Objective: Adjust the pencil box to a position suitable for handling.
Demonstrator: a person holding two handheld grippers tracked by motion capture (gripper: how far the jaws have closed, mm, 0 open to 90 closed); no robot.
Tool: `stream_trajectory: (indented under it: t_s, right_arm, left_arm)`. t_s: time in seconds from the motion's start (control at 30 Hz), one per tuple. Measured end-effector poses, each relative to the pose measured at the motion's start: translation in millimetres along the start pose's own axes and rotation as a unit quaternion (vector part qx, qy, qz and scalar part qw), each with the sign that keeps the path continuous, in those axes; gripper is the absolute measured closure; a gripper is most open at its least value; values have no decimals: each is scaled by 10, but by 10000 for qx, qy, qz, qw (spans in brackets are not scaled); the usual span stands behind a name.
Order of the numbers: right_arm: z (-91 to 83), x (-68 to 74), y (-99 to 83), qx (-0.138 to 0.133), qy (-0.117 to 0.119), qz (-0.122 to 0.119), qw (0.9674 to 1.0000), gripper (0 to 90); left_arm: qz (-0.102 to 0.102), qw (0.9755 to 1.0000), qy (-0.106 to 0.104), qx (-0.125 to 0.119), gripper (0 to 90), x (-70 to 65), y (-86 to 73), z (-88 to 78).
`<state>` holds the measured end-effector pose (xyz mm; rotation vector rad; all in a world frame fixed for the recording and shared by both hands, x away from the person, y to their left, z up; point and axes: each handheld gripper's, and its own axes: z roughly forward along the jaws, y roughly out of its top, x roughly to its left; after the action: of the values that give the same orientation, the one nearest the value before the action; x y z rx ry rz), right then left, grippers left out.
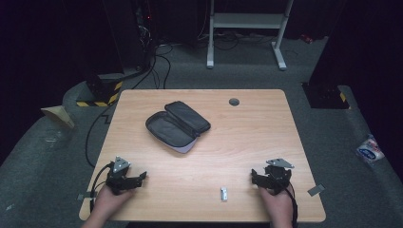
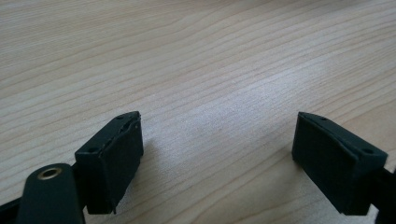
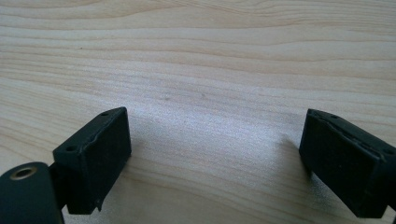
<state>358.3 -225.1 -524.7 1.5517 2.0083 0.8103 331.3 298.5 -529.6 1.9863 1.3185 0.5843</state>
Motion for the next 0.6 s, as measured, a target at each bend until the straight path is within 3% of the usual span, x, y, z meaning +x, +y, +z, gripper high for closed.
stream_trajectory:
  t_s: [0.4, 0.6]
  right_arm:
    - [-4, -2, -5, -4, 9, -20, 10000, 88]
    - [-14, 0, -15, 1, 22, -7, 10000, 90]
  left_arm:
    - [51, 10000, -26, 32, 157, 6, -14, -19]
    - [214, 9995, -186, 106, 138, 17, -14, -30]
